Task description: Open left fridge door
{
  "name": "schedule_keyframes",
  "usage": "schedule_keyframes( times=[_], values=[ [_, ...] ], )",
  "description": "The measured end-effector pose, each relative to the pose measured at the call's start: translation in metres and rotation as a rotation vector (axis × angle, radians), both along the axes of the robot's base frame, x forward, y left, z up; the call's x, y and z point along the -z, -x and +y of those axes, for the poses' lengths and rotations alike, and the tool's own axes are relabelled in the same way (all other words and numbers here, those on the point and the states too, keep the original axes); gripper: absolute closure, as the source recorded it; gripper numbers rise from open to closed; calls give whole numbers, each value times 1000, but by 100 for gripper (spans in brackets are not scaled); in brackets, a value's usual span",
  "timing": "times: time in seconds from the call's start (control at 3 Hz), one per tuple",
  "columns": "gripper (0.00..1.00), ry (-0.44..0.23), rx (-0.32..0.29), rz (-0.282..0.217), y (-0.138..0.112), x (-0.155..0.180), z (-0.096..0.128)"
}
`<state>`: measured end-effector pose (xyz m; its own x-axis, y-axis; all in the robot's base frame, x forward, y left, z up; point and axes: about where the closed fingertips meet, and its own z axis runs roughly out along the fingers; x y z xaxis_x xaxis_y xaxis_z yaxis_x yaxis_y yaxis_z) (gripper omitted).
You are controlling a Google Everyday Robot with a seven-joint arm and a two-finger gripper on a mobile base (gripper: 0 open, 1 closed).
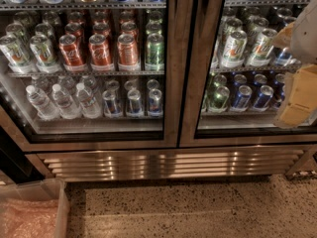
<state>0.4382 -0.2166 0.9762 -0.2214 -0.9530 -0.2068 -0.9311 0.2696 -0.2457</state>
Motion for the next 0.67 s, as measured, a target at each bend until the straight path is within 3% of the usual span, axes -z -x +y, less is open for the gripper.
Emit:
schedule_keyframes(
  times=[0.67],
  values=[
    [0, -22, -19, -18, -9, -4, 10]
  ],
)
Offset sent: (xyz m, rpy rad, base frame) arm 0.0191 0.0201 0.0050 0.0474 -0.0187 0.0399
